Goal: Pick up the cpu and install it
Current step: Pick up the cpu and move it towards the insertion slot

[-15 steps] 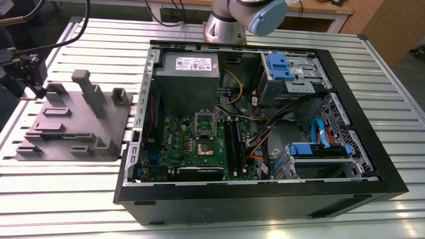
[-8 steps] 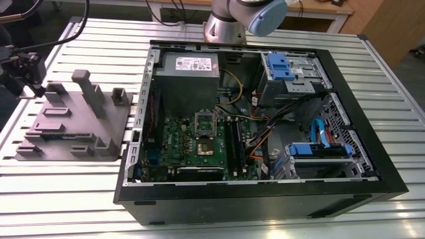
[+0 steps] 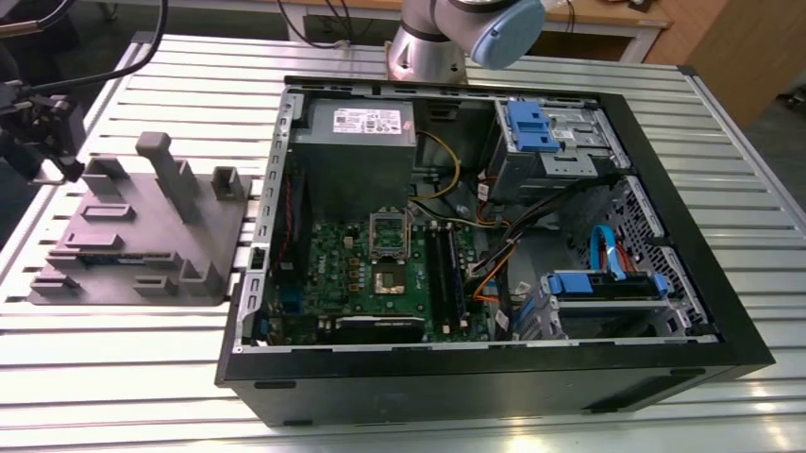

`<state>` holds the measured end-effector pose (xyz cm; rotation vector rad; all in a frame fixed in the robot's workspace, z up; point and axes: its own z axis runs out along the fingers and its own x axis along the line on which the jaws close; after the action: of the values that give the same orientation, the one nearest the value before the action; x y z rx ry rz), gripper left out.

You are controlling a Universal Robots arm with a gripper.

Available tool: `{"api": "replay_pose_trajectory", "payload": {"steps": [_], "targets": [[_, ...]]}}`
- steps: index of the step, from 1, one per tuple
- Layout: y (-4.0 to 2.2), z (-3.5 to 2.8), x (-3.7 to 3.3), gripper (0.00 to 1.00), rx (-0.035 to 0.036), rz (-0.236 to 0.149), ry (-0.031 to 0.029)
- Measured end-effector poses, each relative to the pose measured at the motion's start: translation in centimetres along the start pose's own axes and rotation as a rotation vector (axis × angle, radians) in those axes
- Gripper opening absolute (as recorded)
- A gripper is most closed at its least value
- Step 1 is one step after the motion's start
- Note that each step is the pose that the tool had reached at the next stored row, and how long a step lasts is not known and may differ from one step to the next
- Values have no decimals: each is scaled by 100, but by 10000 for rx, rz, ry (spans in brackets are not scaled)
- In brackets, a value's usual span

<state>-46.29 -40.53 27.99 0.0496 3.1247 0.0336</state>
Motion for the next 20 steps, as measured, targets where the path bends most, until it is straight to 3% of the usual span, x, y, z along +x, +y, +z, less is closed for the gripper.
{"api": "replay_pose_trajectory", "payload": {"steps": [20], "targets": [[1, -69, -1, 47, 2, 1, 3]]}}
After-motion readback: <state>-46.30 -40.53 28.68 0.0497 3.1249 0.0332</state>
